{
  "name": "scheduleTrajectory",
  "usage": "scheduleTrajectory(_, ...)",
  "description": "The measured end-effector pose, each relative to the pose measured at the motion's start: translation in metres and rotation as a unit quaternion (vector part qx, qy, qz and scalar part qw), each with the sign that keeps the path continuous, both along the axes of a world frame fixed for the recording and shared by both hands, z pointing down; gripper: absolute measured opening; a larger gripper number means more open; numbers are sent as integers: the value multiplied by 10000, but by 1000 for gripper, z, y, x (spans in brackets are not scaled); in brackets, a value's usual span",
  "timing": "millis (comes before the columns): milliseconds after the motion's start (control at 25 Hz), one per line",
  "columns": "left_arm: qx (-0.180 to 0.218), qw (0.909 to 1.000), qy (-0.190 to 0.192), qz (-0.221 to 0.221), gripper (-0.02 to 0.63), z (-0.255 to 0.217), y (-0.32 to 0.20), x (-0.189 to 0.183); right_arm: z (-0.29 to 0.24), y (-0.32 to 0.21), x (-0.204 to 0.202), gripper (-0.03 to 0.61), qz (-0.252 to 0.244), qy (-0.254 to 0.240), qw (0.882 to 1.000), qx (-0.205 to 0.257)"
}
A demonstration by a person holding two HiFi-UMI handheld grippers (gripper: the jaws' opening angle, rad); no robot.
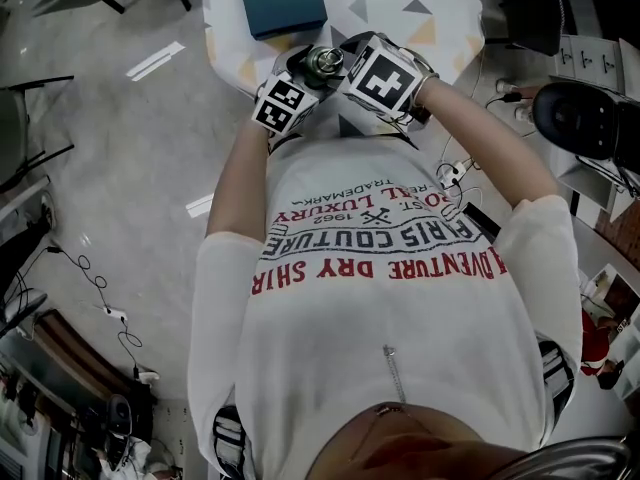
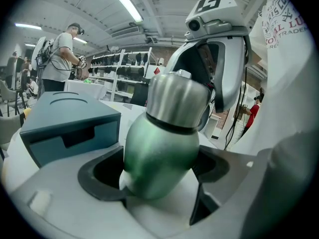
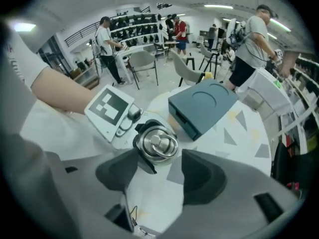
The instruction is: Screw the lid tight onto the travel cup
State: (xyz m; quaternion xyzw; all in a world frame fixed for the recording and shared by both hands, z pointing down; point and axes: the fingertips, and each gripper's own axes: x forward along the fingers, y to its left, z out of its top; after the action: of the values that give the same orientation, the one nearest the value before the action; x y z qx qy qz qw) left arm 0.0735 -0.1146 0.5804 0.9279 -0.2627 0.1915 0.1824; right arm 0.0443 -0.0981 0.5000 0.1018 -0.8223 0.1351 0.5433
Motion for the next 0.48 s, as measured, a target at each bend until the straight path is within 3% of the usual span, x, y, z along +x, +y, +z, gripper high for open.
scheduleTrajectory(80,4,10000,11,0,414,2,1,-1,1,3,4,275,-467,156,9988,-17)
scheduleTrajectory(160,9,10000,12,-7,414,4,0,0,0,4,10,278,-1243,333,9917,66)
scheduleTrajectory(280,10,10000,-20,-7,414,7,-2,-1,-8,0,9,279,-2344,464,9702,400)
scheduleTrajectory(480,34,10000,-15,-48,414,5,-3,-1,-15,1,-8,279,-3371,287,9397,496)
